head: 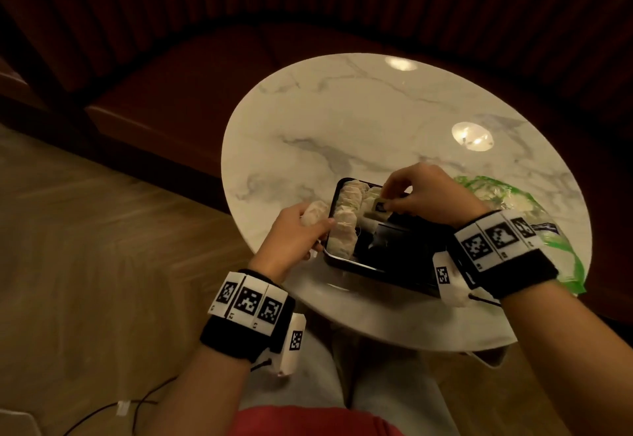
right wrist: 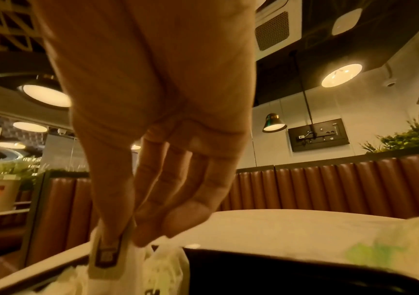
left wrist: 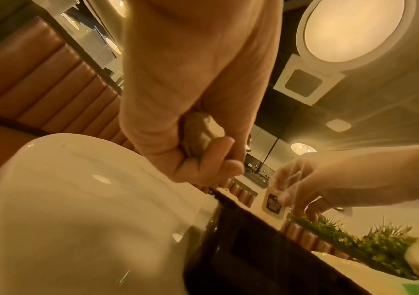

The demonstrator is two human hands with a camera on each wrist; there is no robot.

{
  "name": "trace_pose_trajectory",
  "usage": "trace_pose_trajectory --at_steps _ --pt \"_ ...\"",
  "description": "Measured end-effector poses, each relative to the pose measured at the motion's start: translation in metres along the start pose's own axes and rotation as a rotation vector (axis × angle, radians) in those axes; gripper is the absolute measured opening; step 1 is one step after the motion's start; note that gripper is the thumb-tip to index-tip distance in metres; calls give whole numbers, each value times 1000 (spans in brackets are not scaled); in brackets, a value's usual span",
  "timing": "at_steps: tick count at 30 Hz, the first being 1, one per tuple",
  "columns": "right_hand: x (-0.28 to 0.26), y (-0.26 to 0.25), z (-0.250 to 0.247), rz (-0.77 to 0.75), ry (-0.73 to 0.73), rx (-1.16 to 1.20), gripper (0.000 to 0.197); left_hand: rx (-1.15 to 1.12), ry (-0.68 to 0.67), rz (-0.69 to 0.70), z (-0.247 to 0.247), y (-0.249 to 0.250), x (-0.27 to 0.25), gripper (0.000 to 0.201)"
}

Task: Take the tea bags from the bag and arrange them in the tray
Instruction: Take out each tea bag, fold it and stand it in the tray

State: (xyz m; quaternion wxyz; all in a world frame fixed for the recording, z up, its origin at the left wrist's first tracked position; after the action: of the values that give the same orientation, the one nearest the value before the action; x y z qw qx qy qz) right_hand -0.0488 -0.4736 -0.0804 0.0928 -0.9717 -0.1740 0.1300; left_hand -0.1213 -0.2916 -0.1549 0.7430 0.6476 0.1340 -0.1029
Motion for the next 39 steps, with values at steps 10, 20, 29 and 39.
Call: trace_pose_trajectory --at_steps 10,20,29,39 --pt "25 6 26 129 -64 -73 11 58 -15 -30 -2 -12 5 9" --pt "15 17 18 167 78 44 9 132 -32 -48 -1 -17 9 8" --pt "-1 9 63 94 -423 -99 13 183 -39 -9 0 -15 9 5" --pt "3 6 67 44 -434 -162 30 196 -49 -12 -1 -15 10 4"
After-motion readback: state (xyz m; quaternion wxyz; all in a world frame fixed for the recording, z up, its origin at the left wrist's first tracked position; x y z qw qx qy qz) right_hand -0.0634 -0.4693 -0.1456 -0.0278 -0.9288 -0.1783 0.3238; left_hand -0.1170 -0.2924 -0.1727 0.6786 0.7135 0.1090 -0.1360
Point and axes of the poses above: each hand's wrist, its own x-axis towards the middle knuckle, its own z-axis out of the palm, y = z × x, the point moved 7 cm from there along x, towards the middle knuckle, and after that the axes turned 15 degrees about -x, right-handed, at the moved point
